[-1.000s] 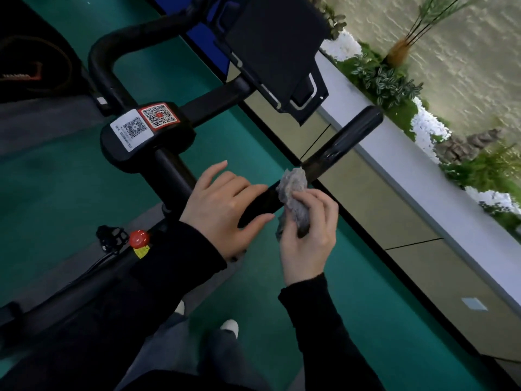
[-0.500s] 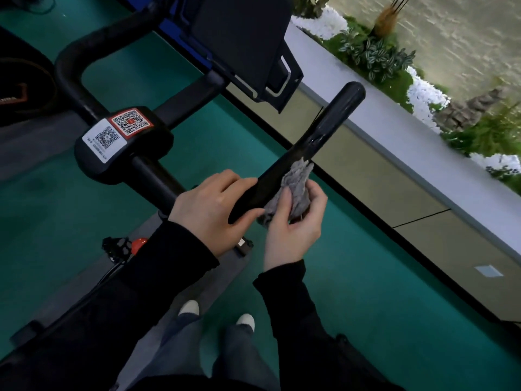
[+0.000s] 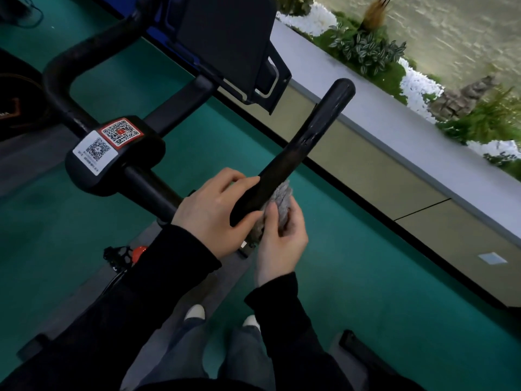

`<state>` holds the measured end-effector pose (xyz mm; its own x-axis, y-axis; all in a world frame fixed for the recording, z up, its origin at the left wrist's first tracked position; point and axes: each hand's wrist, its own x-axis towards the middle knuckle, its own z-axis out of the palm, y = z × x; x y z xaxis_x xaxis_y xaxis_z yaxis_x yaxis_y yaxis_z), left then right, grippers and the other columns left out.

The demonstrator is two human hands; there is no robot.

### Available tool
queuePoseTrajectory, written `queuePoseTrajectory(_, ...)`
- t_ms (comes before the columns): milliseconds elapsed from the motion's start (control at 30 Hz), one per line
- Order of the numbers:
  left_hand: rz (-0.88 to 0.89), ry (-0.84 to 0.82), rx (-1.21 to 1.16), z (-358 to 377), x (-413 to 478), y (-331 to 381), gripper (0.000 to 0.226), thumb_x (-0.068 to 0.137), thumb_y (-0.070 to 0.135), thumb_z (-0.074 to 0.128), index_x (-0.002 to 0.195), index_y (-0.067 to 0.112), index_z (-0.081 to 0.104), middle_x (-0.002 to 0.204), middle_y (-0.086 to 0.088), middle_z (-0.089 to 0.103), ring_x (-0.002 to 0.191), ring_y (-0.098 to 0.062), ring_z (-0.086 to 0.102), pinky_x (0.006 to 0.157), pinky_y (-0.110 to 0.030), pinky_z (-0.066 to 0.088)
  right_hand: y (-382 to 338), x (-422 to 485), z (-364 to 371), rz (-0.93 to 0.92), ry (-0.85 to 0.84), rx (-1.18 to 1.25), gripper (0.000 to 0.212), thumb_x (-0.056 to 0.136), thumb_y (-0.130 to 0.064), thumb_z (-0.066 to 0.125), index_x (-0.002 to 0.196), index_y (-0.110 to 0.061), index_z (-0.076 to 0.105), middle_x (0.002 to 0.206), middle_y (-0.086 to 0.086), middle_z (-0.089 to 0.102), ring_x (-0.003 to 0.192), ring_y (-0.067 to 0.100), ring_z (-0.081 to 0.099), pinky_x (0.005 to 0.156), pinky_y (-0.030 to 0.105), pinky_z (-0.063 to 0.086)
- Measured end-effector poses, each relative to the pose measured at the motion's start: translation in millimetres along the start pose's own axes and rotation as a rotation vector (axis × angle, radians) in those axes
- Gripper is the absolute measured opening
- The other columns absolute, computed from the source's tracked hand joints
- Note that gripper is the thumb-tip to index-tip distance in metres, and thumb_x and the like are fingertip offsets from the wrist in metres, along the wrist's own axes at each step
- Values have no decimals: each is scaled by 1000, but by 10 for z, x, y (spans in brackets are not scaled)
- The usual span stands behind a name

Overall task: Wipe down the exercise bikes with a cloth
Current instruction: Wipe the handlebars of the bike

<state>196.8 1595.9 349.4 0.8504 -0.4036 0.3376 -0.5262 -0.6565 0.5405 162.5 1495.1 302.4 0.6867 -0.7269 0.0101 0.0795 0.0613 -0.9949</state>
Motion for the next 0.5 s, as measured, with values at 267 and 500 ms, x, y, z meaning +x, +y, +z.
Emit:
queuePoseTrajectory(267,44,-114,-72,-87,-8,-81,57,73,16,76,126,8,56,115,-6,57,101,-24,60,80,-40,54,32,-8,-56,162,-212,151,29,94,6,47,111,-11,64,110,5,69,107,19,64,98,39,48)
queuePoseTrajectory(500,25,-177,-122,-126,28,-116,62,70,13,77,128,13,55,119,-1,55,101,-15,57,87,-28,48,-1,107,-69,220,-399,161,32,91,14,45,107,-9,61,104,6,67,103,17,62,97,35,48)
